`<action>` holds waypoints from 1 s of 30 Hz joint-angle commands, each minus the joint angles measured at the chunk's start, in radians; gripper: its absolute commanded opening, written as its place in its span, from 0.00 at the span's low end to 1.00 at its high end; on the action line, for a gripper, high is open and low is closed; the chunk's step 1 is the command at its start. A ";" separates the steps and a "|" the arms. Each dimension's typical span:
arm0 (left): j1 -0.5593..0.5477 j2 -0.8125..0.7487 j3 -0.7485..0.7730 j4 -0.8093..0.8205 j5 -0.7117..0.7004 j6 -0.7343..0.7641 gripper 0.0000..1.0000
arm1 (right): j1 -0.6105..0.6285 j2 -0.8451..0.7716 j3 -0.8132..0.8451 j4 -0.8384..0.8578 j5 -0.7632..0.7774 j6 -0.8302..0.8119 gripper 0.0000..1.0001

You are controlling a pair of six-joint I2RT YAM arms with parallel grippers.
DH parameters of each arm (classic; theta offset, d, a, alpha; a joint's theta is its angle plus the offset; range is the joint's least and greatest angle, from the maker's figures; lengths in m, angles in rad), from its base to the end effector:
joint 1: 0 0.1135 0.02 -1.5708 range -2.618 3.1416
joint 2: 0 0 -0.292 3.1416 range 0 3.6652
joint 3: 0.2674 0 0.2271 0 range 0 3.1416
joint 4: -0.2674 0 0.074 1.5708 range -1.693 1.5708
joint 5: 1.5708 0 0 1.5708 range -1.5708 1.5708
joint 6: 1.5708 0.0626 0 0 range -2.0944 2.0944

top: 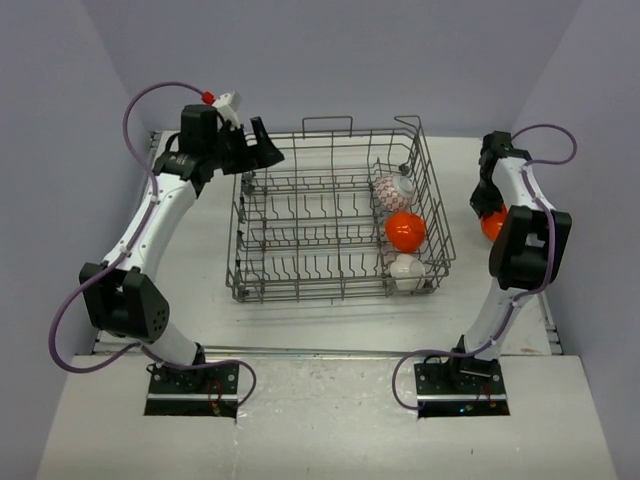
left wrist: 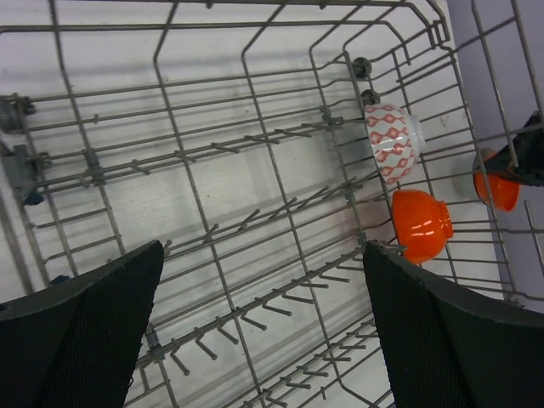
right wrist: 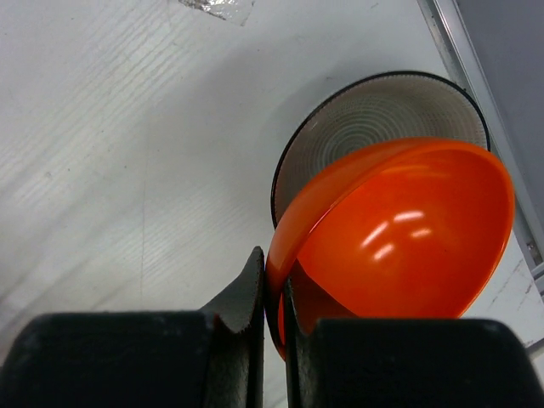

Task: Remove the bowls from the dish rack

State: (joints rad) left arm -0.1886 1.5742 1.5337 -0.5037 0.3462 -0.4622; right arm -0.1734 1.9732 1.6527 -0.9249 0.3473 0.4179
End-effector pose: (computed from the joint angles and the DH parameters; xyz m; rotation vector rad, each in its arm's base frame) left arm 0.3457 -0.0876 0.3878 -0.0837 2.1693 -0.7473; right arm 0.3939 -0.0906 0.2442 0.8763 2.6055 -0.4234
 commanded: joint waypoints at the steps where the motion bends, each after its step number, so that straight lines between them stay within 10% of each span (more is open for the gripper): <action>1: -0.057 0.058 0.068 0.034 0.062 -0.018 0.99 | -0.003 0.012 -0.011 0.032 0.004 0.002 0.00; 30: -0.321 0.369 0.332 -0.021 0.109 -0.087 0.92 | -0.014 -0.163 -0.059 0.041 -0.036 0.019 0.59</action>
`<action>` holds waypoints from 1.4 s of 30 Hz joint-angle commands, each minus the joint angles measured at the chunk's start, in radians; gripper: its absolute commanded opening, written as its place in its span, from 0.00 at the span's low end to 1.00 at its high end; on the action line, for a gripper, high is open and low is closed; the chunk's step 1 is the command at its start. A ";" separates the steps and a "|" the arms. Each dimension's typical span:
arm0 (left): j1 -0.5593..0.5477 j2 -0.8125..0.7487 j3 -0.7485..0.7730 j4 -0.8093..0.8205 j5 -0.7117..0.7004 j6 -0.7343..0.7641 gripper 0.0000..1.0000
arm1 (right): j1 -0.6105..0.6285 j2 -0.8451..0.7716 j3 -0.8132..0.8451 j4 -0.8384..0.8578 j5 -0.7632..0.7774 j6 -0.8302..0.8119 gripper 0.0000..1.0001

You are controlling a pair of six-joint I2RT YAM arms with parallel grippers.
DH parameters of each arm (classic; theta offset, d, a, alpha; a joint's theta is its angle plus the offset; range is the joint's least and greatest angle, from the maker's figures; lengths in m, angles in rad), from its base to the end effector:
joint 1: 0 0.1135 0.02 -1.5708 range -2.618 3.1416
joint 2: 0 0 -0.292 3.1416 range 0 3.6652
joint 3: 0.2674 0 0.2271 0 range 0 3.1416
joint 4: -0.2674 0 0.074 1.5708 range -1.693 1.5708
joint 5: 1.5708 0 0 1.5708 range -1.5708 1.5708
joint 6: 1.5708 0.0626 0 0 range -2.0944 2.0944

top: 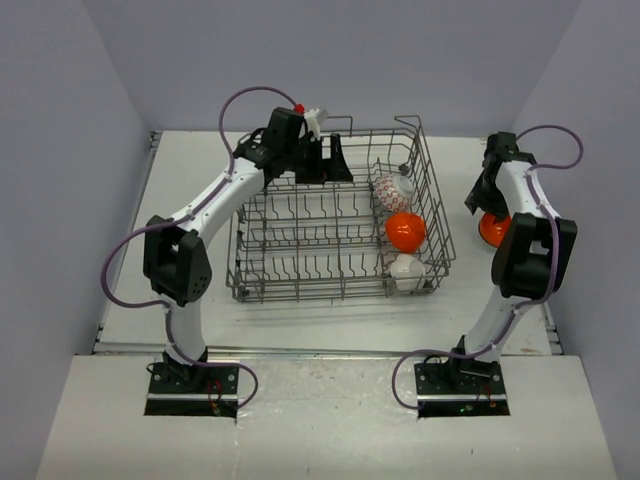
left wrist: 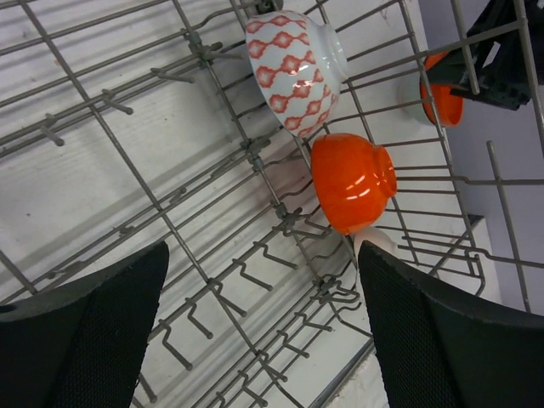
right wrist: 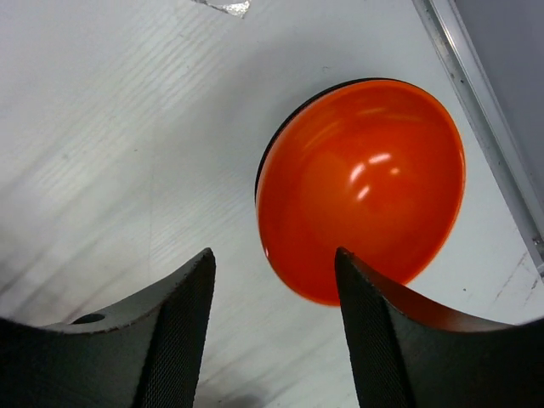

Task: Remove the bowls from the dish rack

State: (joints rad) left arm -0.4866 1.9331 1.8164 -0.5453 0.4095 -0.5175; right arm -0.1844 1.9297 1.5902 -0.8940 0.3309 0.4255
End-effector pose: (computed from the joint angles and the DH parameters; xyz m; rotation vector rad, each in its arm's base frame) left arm 0.3876 -0.2332 0.3399 0.2019 2.3518 -0.9796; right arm 0.3828 -0.0921 0.2448 0.8976 2.5919 -0.3984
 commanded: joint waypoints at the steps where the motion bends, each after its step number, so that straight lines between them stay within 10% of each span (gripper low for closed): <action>1: -0.027 0.013 0.053 0.033 0.046 -0.039 0.92 | -0.003 -0.133 0.004 0.010 -0.027 0.010 0.59; 14: -0.092 0.067 -0.046 0.372 0.045 -0.386 0.88 | 0.078 -0.437 0.050 -0.016 -0.354 0.019 0.64; 42: -0.127 0.366 0.159 0.424 -0.071 -0.357 0.83 | 0.168 -0.767 -0.059 0.015 -0.549 0.013 0.65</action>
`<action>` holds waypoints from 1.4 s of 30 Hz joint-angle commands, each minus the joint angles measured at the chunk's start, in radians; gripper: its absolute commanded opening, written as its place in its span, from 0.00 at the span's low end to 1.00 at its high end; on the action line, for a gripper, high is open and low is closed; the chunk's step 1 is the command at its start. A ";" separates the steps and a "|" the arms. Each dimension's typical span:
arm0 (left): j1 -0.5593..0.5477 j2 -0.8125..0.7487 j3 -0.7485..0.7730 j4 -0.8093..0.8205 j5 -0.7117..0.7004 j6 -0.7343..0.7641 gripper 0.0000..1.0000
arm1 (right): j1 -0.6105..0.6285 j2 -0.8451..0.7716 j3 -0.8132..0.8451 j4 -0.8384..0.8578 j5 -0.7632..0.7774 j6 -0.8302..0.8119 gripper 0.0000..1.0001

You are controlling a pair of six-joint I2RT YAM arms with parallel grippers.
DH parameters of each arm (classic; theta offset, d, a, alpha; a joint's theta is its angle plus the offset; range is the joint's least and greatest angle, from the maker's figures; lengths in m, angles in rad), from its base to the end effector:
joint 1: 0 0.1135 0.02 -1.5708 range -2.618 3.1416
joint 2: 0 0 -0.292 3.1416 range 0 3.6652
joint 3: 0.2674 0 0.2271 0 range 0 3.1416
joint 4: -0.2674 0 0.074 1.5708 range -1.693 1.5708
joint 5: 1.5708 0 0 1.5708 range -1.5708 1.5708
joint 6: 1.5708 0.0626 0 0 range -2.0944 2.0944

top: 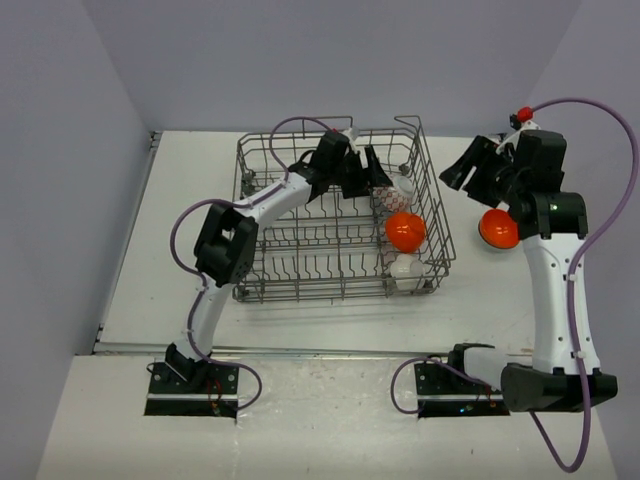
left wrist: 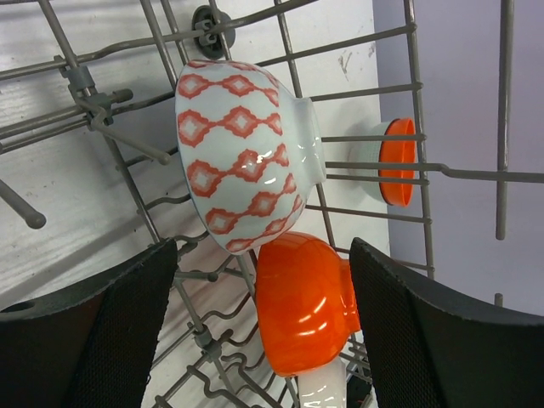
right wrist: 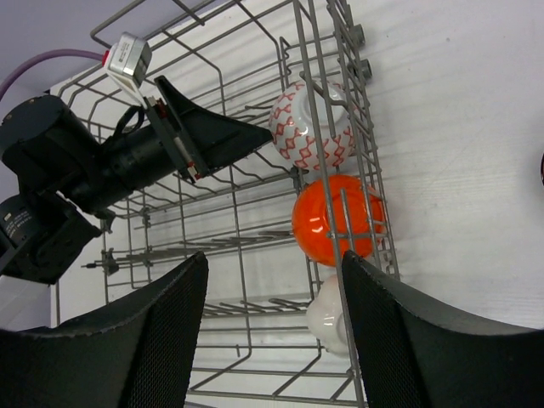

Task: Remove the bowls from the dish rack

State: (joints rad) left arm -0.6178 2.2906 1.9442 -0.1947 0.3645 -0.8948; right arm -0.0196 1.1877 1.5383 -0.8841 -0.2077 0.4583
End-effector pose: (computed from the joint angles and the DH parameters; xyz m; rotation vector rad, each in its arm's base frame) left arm 0.4374 -0.3382 0.2469 -0.0813 2.3490 -1.2210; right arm 0.2126 0.0087 0.4471 0.3801 2.0942 0.4800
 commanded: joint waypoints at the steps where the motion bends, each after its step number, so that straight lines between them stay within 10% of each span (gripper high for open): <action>1: 0.003 0.027 0.041 0.071 -0.022 0.016 0.82 | 0.003 -0.036 -0.012 0.005 -0.013 -0.020 0.65; 19: 0.007 0.121 0.088 0.175 -0.006 -0.026 0.69 | 0.003 -0.085 -0.078 0.002 -0.001 -0.024 0.66; 32: 0.027 0.139 -0.060 0.589 0.094 -0.197 0.49 | 0.004 -0.080 -0.099 0.016 -0.006 -0.020 0.66; 42: 0.027 0.168 -0.008 0.525 0.111 -0.181 0.52 | 0.012 -0.034 -0.083 -0.070 0.131 0.022 0.65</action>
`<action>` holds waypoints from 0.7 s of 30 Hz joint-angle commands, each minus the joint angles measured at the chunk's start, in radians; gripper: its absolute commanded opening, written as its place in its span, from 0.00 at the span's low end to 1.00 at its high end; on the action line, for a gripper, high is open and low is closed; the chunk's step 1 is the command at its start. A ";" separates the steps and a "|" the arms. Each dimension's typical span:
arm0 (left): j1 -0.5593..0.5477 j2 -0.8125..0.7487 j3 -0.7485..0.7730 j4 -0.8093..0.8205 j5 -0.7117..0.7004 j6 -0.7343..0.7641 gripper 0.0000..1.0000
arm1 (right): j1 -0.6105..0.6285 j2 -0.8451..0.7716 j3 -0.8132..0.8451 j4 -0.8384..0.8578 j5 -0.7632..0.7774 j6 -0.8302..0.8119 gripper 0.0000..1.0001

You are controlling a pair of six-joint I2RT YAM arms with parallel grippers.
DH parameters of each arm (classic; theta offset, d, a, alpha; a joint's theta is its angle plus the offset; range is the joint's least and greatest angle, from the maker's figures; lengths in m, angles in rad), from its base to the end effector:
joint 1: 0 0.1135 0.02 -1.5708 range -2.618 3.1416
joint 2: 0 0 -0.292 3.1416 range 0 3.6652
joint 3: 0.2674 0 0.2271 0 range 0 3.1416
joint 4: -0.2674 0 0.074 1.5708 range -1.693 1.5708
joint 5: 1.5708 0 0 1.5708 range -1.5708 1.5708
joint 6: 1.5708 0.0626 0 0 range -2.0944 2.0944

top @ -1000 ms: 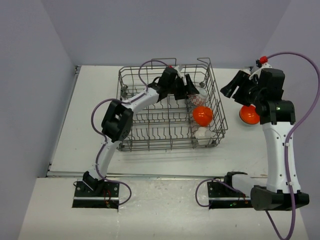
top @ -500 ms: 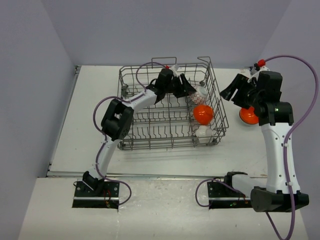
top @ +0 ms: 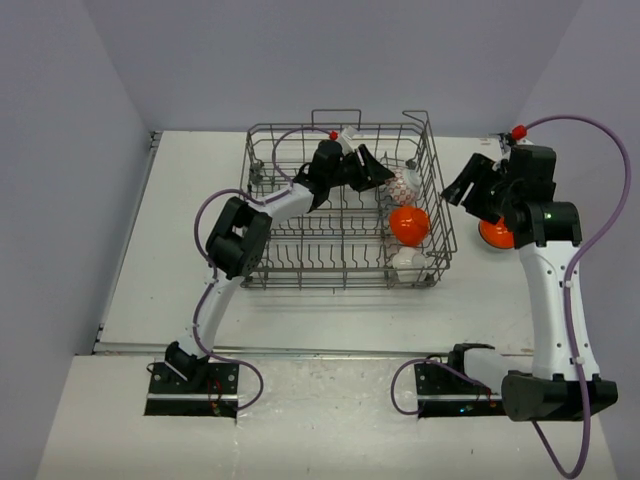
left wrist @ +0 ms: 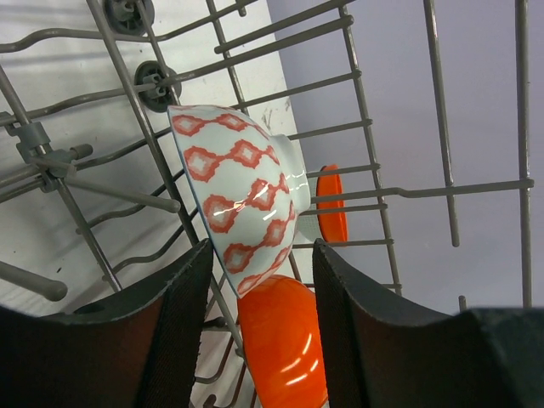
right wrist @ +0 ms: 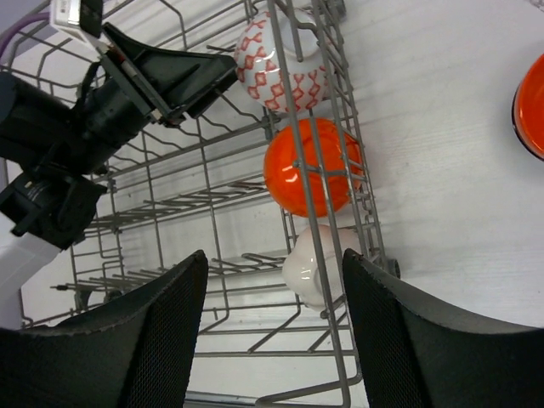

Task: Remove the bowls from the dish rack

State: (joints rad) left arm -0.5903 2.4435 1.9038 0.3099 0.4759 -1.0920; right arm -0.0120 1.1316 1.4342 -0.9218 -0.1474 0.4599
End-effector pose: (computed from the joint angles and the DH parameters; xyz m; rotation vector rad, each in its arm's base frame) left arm 0.4731 -0.3515 0.2106 -0.1273 2.0912 -1.5489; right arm 0.1978 0.0068 0.4215 0.4351 2.1694 0.4122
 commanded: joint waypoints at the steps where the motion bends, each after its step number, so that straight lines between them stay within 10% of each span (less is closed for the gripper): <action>1: 0.000 0.011 0.020 0.012 -0.002 0.020 0.53 | 0.004 0.017 0.008 -0.014 0.071 0.025 0.65; 21: 0.003 0.006 0.008 0.004 0.000 0.029 0.55 | 0.035 0.132 -0.118 0.061 0.094 0.071 0.34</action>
State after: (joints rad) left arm -0.5903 2.4378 1.8908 0.3267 0.4786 -1.0885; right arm 0.0196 1.2644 1.3273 -0.9012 -0.0639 0.5167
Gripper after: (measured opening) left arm 0.545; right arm 0.370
